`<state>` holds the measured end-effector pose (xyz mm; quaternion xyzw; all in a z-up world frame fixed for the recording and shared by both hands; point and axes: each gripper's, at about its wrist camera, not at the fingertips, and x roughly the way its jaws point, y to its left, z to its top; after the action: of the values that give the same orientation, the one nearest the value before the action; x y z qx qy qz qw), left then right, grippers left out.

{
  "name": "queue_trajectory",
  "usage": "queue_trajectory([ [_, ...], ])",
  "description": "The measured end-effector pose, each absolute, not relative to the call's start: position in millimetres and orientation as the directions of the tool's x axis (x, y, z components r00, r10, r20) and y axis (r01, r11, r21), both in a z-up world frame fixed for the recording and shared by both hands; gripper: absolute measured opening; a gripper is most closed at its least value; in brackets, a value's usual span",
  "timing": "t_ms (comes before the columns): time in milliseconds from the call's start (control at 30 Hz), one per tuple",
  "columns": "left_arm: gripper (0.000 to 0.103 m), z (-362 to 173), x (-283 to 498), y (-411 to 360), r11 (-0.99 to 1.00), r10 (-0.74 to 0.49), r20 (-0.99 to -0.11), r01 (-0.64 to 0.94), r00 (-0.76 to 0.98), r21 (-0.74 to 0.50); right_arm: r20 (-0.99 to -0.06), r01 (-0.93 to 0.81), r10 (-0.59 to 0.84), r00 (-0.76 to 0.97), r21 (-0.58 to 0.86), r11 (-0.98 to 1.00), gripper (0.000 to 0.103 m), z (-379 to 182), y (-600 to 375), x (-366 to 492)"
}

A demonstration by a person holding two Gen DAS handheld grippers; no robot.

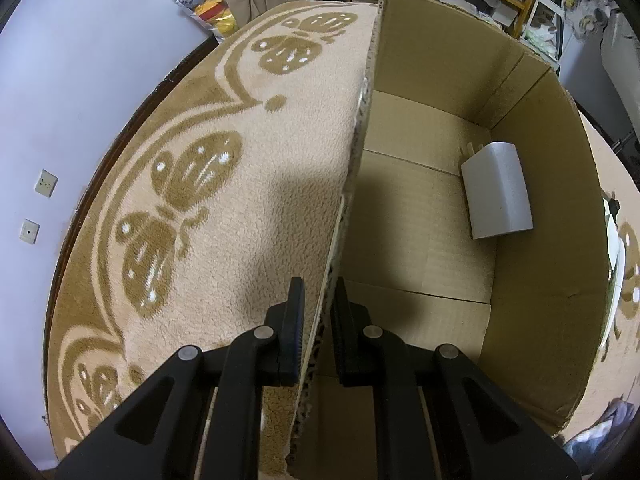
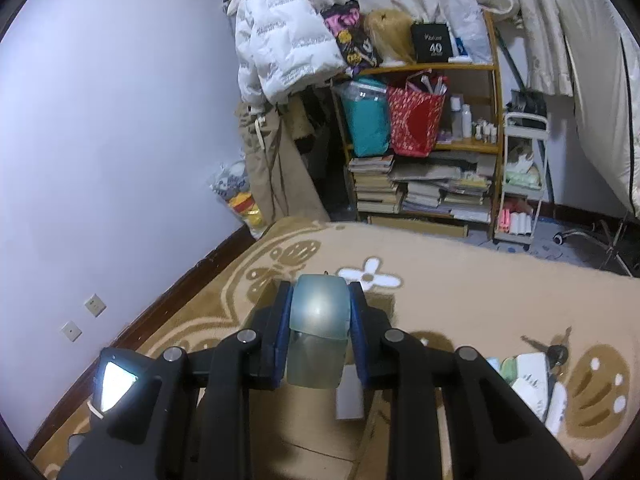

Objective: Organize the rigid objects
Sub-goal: 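Carry the frosted cup into the box and open the right tool, then return the right tool to the pile and grasp the white square charger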

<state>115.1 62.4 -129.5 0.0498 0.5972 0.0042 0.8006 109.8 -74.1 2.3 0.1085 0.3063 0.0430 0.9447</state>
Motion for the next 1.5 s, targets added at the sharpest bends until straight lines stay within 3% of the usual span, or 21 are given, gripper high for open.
queue_trajectory([
  [400,0.011,-129,116,63,0.994,0.072,-0.955,0.055,0.288,0.092,-0.696,0.028,0.139,0.704,0.223,0.974,0.029,-60,-77,130],
  [967,0.011,-129,116,61,0.994,0.071,-0.956,0.062,0.286,0.092,-0.690,0.041,0.102,0.717,0.188,0.981,0.030,-63,-83,126],
  [1133,0.011,-129,115,60,0.994,0.072,-0.955,0.063,0.287,0.094,-0.657,0.061,0.076,0.750,0.183,0.981,0.065,-49,-89,115],
  [1333,0.011,-129,115,60,0.994,0.064,-0.957,0.065,0.284,0.085,-0.637,0.083,0.049,0.769,0.175,0.981,0.090,-35,-102,107],
  [1500,0.011,-127,114,61,0.994,0.071,-0.955,0.064,0.287,0.093,-0.631,0.133,-0.033,0.775,0.111,0.985,0.103,-30,-116,102],
])
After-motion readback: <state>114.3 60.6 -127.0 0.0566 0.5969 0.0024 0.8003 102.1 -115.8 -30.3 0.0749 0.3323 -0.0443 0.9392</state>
